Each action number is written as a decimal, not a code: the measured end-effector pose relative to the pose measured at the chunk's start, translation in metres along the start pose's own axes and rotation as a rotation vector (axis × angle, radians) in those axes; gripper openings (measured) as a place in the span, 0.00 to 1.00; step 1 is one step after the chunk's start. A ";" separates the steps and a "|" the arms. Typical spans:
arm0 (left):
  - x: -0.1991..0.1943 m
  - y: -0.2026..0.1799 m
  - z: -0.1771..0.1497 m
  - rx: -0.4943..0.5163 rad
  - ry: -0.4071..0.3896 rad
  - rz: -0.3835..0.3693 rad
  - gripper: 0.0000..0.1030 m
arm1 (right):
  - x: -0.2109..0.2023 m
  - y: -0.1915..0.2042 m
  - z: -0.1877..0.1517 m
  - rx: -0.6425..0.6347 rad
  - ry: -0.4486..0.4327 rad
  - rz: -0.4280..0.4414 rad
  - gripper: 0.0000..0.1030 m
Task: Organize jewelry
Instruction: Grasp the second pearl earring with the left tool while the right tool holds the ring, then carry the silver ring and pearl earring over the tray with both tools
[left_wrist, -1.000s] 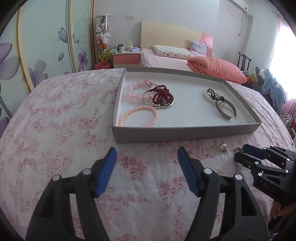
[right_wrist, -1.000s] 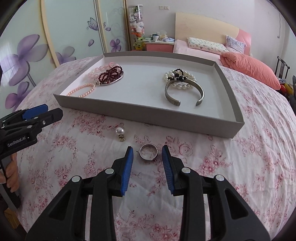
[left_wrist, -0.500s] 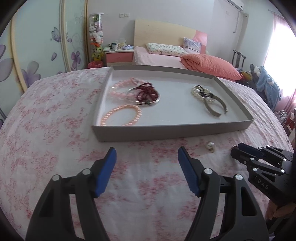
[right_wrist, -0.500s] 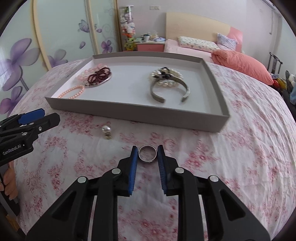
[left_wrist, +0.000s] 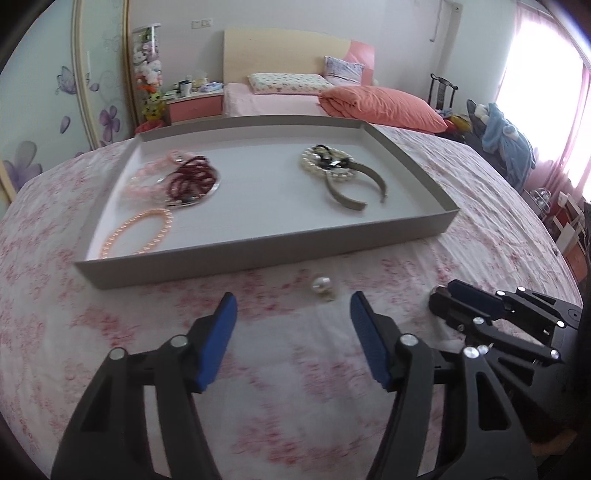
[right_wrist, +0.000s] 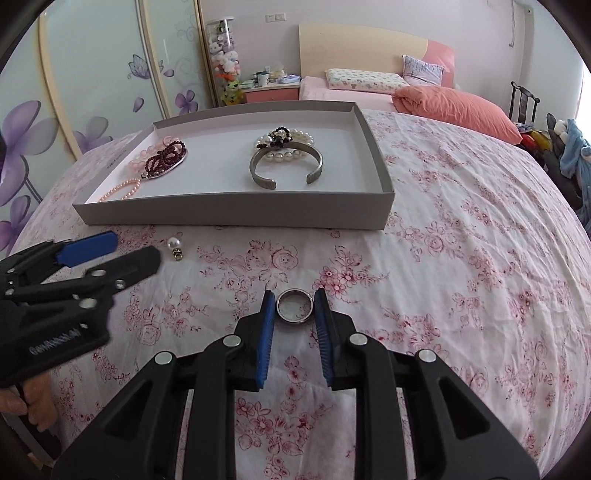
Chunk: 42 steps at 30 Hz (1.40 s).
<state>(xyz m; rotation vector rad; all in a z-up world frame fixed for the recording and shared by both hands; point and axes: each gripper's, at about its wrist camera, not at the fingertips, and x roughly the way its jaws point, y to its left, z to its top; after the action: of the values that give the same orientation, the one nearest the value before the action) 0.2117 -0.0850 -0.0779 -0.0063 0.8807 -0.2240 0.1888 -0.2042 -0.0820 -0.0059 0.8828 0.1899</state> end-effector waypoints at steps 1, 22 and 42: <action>0.002 -0.003 0.001 0.003 0.002 0.001 0.55 | 0.000 0.000 0.000 0.001 0.000 0.001 0.22; 0.023 -0.012 0.009 0.000 0.017 0.123 0.14 | 0.000 -0.001 0.000 0.003 0.000 0.003 0.22; -0.023 0.081 -0.025 -0.085 0.013 0.214 0.14 | 0.005 0.030 0.003 -0.063 0.007 0.032 0.23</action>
<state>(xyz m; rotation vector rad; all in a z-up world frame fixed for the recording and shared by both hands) 0.1937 0.0007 -0.0844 0.0105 0.8961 0.0130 0.1891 -0.1738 -0.0817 -0.0517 0.8836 0.2476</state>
